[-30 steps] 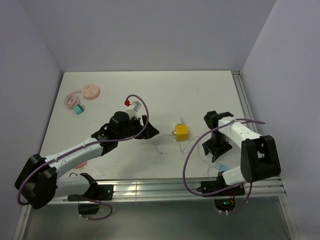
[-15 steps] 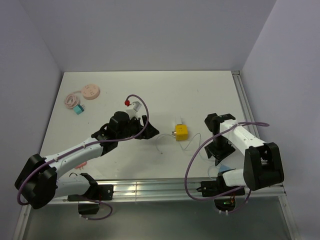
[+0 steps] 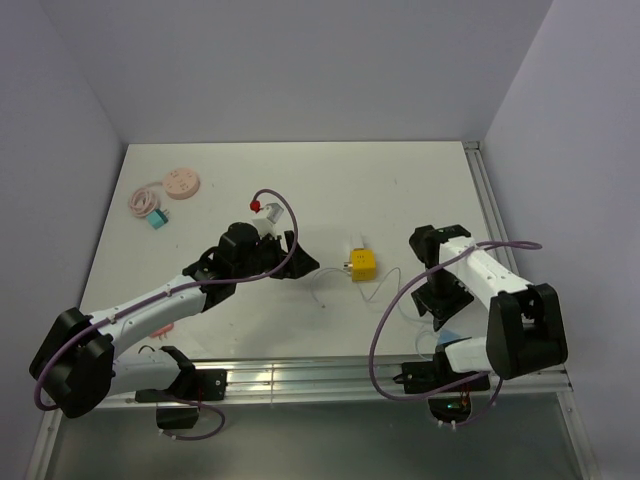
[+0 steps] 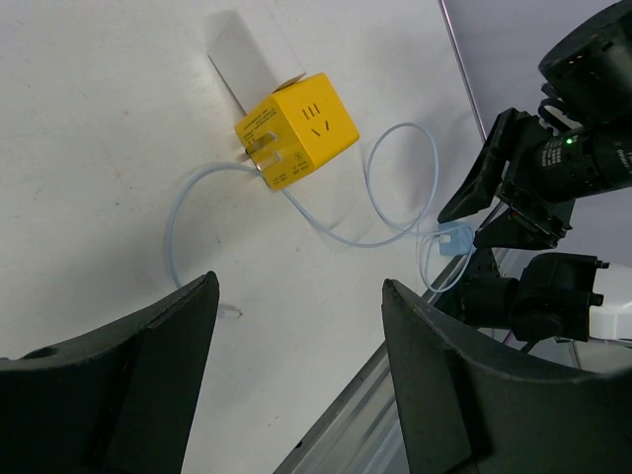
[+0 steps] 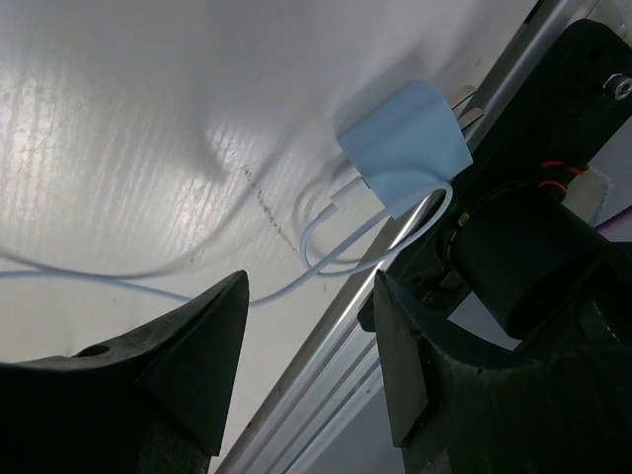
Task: Insert the plug
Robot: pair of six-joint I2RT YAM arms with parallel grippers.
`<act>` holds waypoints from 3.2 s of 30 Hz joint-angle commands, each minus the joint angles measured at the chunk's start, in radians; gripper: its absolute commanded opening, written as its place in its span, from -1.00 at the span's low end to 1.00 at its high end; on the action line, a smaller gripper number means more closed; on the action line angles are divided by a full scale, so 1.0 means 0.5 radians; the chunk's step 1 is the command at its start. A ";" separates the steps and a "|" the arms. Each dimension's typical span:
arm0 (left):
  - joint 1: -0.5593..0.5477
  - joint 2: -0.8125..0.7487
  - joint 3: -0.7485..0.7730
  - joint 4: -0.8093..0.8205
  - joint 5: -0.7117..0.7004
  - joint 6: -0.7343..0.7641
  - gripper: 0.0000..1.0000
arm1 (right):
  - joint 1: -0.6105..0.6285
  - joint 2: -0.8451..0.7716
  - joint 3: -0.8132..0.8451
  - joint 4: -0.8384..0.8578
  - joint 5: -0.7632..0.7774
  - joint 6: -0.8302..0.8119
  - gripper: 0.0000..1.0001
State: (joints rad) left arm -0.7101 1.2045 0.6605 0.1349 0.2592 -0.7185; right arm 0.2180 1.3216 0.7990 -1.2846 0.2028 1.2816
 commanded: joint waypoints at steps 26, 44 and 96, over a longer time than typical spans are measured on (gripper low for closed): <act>-0.006 -0.228 0.170 -0.036 0.218 0.112 -0.12 | 0.101 -0.326 0.651 0.483 -0.319 -0.832 -1.00; -0.196 -0.234 0.575 0.230 0.204 0.492 0.50 | 0.153 -1.164 0.770 0.916 -1.359 -1.465 -1.00; -0.568 0.153 0.394 1.157 0.341 0.971 0.99 | 0.150 -0.941 1.715 1.130 -2.075 -1.489 -1.00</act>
State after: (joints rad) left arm -0.9783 1.2953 0.8509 0.6479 0.4480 -0.2070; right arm 0.2886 0.8440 1.6306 -0.7597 -0.8284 0.5488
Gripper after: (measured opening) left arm 0.990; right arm 0.019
